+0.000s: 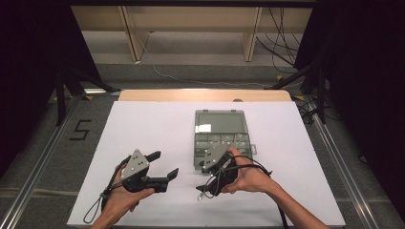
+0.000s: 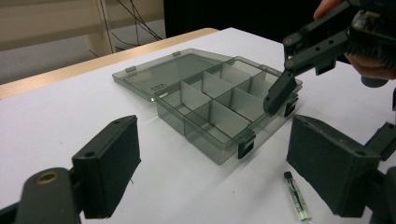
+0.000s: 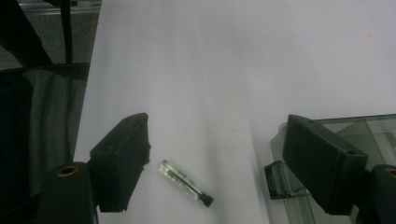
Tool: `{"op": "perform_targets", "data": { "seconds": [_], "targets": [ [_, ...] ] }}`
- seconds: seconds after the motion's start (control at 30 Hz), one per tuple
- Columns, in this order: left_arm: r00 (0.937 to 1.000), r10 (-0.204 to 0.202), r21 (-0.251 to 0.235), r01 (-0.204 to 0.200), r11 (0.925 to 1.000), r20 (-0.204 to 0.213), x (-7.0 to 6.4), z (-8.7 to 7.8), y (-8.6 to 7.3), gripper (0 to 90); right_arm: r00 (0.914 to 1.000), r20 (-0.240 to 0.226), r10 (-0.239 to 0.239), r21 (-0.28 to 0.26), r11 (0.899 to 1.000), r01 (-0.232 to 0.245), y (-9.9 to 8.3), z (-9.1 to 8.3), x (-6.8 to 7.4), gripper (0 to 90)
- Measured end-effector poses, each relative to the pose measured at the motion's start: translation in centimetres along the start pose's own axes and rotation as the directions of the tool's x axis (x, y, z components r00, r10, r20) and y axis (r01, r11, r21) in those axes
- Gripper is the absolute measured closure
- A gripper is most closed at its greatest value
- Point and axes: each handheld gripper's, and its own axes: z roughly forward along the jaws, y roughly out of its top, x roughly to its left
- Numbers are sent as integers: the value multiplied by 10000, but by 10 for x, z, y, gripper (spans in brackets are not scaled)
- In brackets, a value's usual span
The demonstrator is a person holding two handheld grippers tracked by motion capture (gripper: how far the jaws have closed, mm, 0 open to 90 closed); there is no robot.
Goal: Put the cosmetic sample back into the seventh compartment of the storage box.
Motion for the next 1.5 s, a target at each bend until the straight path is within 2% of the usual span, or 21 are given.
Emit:
{"op": "perform_targets", "data": {
  "seconds": [0.17,0.2,0.3,0.33,0.4,0.67,0.8,0.83,0.9,0.93,1.03,1.07,1.3,1.33,1.37,1.4,1.43,1.47,1.5],
  "targets": [
    [9999,69,-15,-69,10000,-116,2,-2,1,165,9998,-195,-78,354,9993,85,0,8,0,267],
    [9999,31,-77,-32,10000,-158,2,-2,1,165,9995,-288,-123,700,9974,143,-3,13,0,279],
    [9999,77,-88,-79,9999,-148,2,-3,1,165,9989,-430,-167,992,9948,209,-5,18,2,299],
    [9999,100,-71,-101,9999,-139,1,-3,1,165,9976,-615,-317,1285,9909,394,-7,22,4,305],
    [9999,113,-73,-114,9999,-91,1,-3,1,165,9956,-876,-327,1514,9874,458,-8,26,6,324],
    [9999,110,-74,-110,9999,-58,1,-3,1,165,9933,-916,-700,1907,9778,865,-12,37,8,407],
    [9999,108,-70,-108,9999,-51,1,-3,1,165,9932,-1007,-581,2023,9762,776,-13,41,10,444],
    [9998,192,-66,-192,9998,-26,2,-3,1,165,9935,-959,-612,2114,9741,804,-13,42,10,451],
    [10000,11,-57,-11,10000,-66,1,-3,1,165,9924,-1047,-654,2236,9707,875,-15,45,11,471],
    [9999,86,-58,-87,9999,-74,2,-3,1,165,9898,-1145,-854,2324,9663,1102,-16,47,10,494],
    [9999,82,-62,-83,9999,-75,2,-3,1,165,9896,-1140,-879,2409,9639,1134,-17,49,10,518],
    [10000,22,-36,-22,10000,-60,1,-3,1,165,9887,-1203,-892,2543,9599,1176,-17,50,10,545],
    [9999,114,-13,-114,9999,-38,2,-3,1,165,9876,-1313,-861,2606,9582,1182,-19,52,8,608],
    [9999,122,-9,-122,9999,-42,2,-3,1,165,9850,-1479,-893,2546,9589,1252,-20,52,8,647],
    [9999,122,-9,-122,9999,-42,2,-3,1,165,9850,-1479,-893,2546,9589,1252,-20,52,8,647],
    [9999,128,3,-128,9999,-46,2,-2,1,165,9840,-1495,-974,2573,9570,1338,-20,51,9,689],
    [9999,128,3,-128,9999,-46,2,-2,1,165,9840,-1495,-974,2573,9570,1338,-20,51,9,689],
    [9999,126,2,-126,9999,-57,2,-2,1,165,9826,-1587,-967,2554,9573,1355,-20,51,9,742],
    [9999,126,2,-126,9999,-57,2,-2,1,165,9826,-1587,-967,2554,9573,1355,-20,51,9,742]
  ]
}}
